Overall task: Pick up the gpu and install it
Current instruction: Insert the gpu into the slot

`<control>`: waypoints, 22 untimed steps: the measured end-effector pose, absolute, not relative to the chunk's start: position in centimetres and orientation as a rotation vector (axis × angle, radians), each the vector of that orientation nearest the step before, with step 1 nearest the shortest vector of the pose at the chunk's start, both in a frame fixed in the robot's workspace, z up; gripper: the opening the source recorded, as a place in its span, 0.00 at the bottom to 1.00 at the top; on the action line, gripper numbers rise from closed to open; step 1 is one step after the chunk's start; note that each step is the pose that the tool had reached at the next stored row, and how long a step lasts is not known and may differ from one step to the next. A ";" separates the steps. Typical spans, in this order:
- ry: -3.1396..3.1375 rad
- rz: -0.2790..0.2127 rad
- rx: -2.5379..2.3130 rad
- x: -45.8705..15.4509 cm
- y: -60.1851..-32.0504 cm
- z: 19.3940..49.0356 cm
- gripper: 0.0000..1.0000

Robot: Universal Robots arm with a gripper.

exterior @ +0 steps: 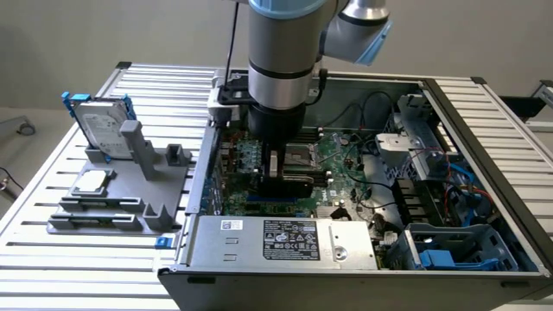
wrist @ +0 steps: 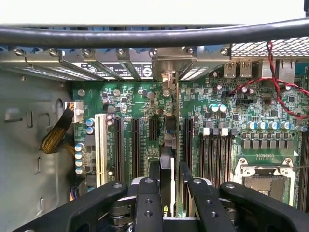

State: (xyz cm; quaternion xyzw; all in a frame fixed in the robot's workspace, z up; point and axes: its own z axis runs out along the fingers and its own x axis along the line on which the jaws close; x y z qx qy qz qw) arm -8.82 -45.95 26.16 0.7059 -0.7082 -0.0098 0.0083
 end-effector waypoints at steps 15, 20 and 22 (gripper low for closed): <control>-2.172 -0.077 2.238 -8.6 -46.1 25.5 0.27; -2.161 -0.085 2.247 -8.5 -46.1 25.5 0.27; -2.157 -0.086 2.250 -8.5 -46.2 25.5 0.34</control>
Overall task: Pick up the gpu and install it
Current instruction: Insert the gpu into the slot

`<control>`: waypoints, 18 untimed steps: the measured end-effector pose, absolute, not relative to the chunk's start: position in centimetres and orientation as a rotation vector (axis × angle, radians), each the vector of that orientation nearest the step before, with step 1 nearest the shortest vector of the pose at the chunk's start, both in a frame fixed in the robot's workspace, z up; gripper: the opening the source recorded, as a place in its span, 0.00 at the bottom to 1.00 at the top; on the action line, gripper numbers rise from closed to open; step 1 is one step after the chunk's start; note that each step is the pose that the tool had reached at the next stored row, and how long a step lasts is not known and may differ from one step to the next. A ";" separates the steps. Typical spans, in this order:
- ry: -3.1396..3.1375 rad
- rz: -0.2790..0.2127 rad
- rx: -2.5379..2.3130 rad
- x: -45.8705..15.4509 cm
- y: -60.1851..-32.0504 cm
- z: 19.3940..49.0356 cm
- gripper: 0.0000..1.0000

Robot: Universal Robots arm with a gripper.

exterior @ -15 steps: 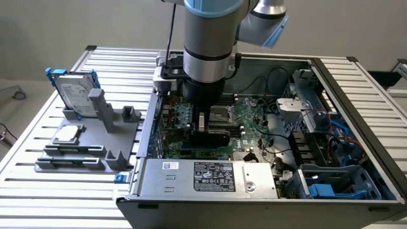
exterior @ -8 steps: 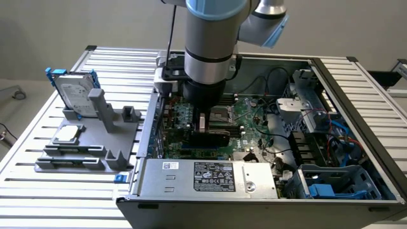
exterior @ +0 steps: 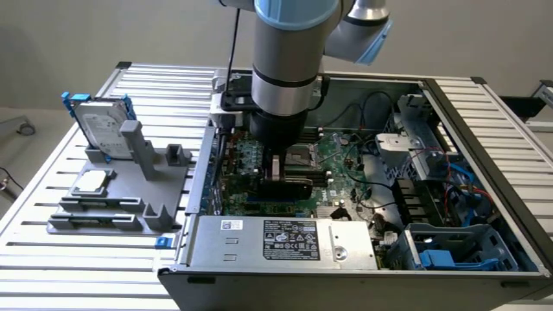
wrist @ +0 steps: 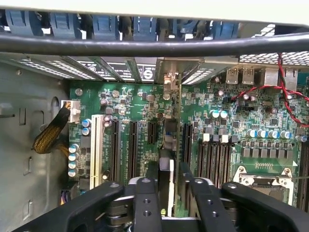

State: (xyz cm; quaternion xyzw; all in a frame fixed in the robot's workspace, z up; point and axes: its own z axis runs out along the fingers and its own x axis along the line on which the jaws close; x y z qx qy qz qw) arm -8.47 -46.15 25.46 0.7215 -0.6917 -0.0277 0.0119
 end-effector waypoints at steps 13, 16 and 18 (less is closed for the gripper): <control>-2.144 -0.095 2.252 -8.4 -46.2 27.7 0.47; -2.144 -0.096 2.252 -8.3 -46.2 29.0 0.45; -2.144 -0.096 2.252 -8.3 -46.2 29.5 0.38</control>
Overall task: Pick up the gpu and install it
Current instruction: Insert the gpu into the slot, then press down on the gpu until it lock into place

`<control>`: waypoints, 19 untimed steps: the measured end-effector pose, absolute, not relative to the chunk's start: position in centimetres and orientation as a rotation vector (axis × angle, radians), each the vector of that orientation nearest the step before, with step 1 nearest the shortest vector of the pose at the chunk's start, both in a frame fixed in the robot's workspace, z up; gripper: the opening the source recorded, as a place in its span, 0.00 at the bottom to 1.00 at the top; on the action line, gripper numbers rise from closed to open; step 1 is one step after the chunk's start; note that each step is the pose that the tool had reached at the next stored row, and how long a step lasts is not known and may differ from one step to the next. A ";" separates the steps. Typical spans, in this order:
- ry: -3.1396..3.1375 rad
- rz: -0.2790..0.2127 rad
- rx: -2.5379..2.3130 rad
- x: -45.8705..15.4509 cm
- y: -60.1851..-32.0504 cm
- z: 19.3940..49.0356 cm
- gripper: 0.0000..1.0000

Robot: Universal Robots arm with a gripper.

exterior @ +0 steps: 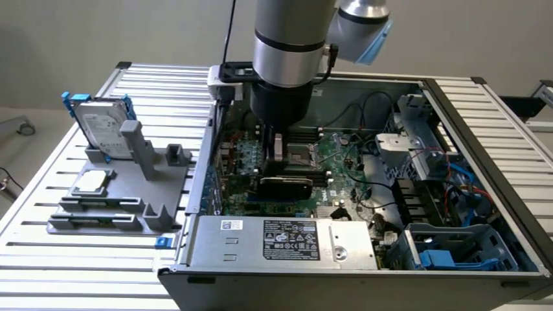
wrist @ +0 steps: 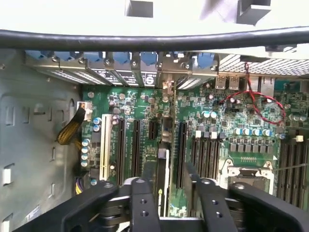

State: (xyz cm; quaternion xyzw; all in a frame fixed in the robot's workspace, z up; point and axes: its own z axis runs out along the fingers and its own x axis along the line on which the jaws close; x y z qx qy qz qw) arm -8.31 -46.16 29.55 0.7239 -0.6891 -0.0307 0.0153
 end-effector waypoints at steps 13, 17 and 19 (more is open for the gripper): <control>-2.144 -0.096 2.252 -8.3 -46.2 29.8 0.11; -2.144 -0.096 2.252 -8.3 -46.2 29.8 0.11; -2.144 -0.096 2.252 -8.3 -46.2 29.8 0.11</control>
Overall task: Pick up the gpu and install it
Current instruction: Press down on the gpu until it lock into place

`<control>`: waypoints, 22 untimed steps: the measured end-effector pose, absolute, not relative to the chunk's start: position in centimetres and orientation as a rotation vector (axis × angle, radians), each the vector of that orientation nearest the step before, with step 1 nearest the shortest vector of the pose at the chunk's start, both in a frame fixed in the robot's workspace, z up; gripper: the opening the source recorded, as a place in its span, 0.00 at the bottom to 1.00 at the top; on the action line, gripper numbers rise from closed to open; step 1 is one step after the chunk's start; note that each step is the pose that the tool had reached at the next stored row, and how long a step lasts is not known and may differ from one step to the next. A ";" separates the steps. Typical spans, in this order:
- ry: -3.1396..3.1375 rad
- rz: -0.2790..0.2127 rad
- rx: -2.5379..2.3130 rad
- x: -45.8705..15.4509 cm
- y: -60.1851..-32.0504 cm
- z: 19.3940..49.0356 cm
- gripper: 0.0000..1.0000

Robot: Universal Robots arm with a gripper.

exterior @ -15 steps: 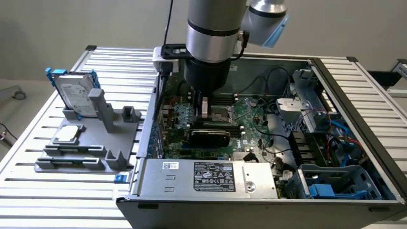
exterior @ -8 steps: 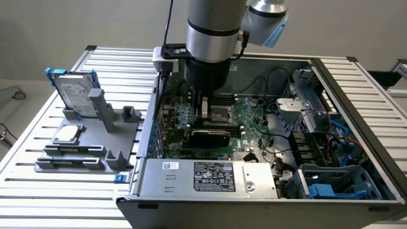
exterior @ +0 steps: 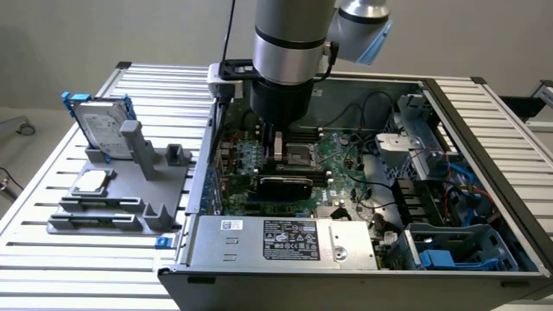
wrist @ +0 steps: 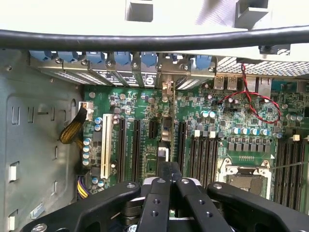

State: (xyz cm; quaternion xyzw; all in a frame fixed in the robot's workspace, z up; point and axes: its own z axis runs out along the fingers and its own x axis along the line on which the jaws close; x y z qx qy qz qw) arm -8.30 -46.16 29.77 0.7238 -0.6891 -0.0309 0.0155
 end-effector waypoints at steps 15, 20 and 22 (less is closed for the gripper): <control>-2.135 -0.057 2.244 -8.8 -44.6 28.5 0.11; -2.124 -0.033 2.234 -8.9 -44.6 28.0 0.11; -2.123 -0.029 2.234 -8.9 -44.6 27.6 0.11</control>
